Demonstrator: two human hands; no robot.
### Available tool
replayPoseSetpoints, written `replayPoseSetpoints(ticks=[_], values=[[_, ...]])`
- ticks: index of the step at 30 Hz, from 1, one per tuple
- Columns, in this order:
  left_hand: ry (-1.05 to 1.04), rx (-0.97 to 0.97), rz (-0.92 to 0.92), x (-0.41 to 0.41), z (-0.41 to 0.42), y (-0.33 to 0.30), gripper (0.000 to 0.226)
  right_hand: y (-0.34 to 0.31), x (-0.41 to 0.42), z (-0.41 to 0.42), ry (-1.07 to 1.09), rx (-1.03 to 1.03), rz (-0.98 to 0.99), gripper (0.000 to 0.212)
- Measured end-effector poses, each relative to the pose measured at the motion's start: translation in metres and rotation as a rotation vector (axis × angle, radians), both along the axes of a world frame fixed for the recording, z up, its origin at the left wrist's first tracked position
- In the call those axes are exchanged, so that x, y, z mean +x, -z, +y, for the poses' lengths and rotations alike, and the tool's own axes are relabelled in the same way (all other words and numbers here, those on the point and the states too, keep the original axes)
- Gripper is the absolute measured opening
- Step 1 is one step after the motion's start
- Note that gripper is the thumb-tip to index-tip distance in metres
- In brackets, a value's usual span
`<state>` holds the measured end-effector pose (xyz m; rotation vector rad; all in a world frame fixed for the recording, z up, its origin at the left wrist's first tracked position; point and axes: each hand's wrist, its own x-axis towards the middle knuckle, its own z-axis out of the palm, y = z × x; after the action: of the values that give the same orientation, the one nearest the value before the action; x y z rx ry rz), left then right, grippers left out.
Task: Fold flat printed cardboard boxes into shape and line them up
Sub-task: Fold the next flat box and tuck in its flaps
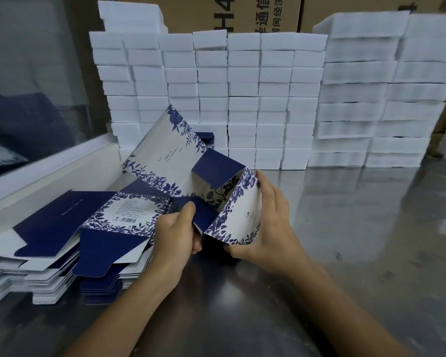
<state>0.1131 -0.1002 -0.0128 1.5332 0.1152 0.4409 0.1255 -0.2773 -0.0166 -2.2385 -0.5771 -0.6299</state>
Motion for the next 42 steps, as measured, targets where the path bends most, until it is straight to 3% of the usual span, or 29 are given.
replayPoseSetpoints(ticks=[7,17,21,24,28,30,32,36,39,42], values=[[0.089,0.101,-0.060,-0.005,-0.009,0.003,0.066,0.003,0.003,0.002,0.089,0.021,-0.018,0.135],[0.144,0.000,-0.024,-0.007,-0.010,0.000,0.052,0.006,0.005,0.002,0.091,0.068,-0.009,0.134],[-0.032,0.054,-0.072,-0.005,-0.010,0.000,0.030,0.011,0.009,0.000,-0.007,0.253,0.107,0.140],[-0.150,0.110,-0.111,-0.001,-0.005,0.001,0.009,0.013,0.010,0.000,-0.108,0.378,0.240,0.129],[-0.135,0.095,-0.073,0.000,-0.001,0.003,0.012,0.014,0.011,-0.002,-0.184,0.447,0.379,0.129],[-0.118,0.074,-0.062,-0.001,0.000,0.003,0.019,0.012,0.010,-0.003,-0.266,0.468,0.419,0.115],[-0.108,0.020,-0.059,-0.001,0.001,0.001,0.023,0.012,0.010,-0.005,-0.354,0.531,0.438,0.085],[-0.114,-0.012,-0.060,0.001,0.004,-0.003,0.007,0.010,0.011,-0.006,-0.332,0.757,0.510,0.034],[-0.088,0.025,-0.047,0.001,0.003,-0.001,0.031,0.007,0.010,-0.004,-0.260,0.805,0.530,0.028],[0.023,0.034,-0.048,0.001,0.006,0.000,0.078,0.009,0.016,-0.007,-0.139,0.858,0.522,0.021]])
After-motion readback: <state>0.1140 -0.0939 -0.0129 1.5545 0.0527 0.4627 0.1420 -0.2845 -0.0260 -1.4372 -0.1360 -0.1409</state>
